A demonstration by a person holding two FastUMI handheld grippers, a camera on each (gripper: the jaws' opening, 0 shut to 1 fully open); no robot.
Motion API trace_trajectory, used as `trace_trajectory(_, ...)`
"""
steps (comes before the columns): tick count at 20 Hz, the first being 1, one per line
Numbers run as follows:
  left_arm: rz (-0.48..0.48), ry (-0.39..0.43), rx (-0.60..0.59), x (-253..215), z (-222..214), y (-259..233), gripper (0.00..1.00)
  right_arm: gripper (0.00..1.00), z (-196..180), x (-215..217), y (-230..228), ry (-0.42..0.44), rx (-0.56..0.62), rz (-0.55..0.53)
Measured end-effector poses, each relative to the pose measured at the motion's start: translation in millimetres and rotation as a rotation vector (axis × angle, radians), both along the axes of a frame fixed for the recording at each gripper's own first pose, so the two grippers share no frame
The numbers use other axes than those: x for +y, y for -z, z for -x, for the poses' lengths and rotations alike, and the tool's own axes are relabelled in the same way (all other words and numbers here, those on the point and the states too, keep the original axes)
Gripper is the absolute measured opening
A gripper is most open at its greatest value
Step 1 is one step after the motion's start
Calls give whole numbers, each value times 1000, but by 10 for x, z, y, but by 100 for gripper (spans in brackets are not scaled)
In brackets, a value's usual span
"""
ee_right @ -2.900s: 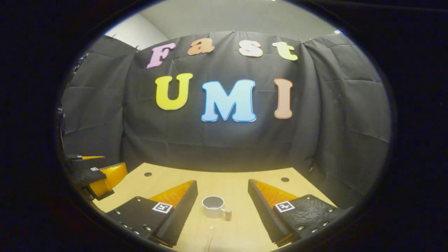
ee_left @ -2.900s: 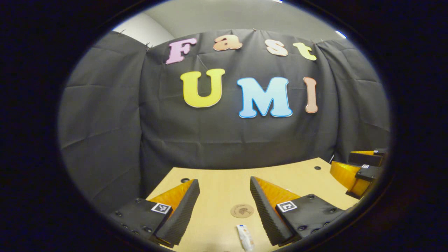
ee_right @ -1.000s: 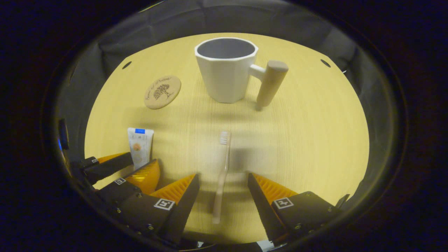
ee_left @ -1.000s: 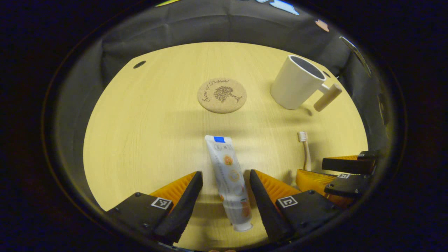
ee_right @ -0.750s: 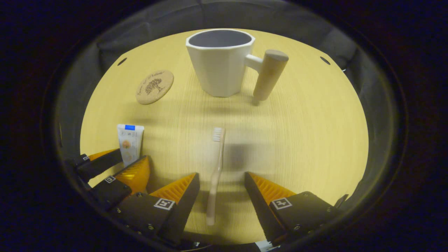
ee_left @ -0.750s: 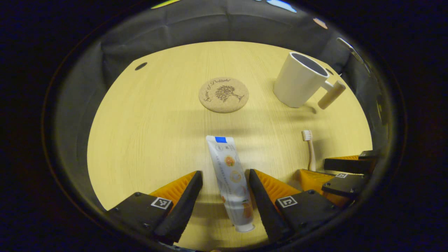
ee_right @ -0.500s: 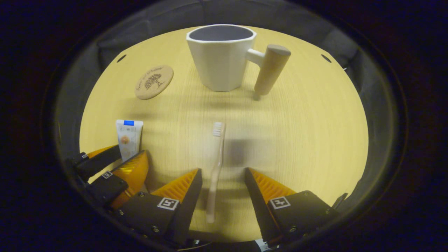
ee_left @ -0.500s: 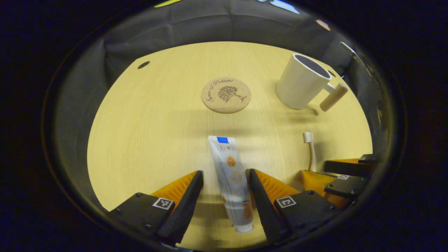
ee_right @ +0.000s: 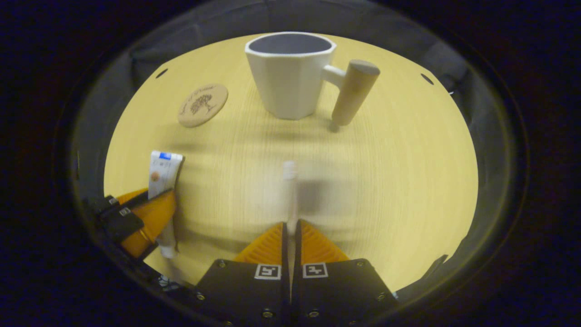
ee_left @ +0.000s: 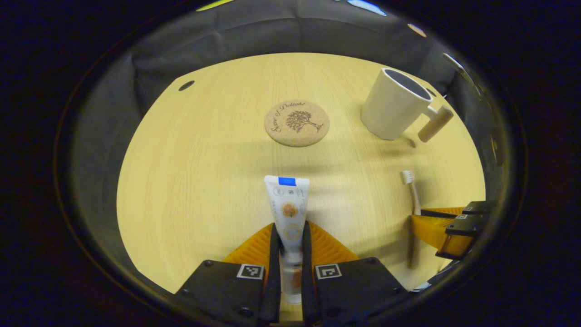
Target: Put the toothbrush and toothpaste on the desktop into the cup, then pick up the cup and place it on the coaster on the desktop.
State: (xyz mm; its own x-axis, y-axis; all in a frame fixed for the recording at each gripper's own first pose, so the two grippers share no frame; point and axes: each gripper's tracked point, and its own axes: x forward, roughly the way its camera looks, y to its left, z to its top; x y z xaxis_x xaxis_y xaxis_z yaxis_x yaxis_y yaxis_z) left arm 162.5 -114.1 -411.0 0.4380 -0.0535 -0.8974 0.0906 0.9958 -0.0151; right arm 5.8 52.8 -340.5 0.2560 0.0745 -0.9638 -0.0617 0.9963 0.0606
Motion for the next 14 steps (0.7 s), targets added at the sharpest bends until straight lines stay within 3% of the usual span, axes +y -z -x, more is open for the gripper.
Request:
trace_trajectory(1,3,-3,-10,23,4,-3,27,4,19,-19,-8,-6,-2,-6)
trace_trajectory(2,6,-10,3,18,41,-9,16,3,26,-22,-43,-1,-4,-14)
trace_trajectory(14,29,-1,-35,102,51,-119,15,3,86,-37,-275,28,-62,-106)
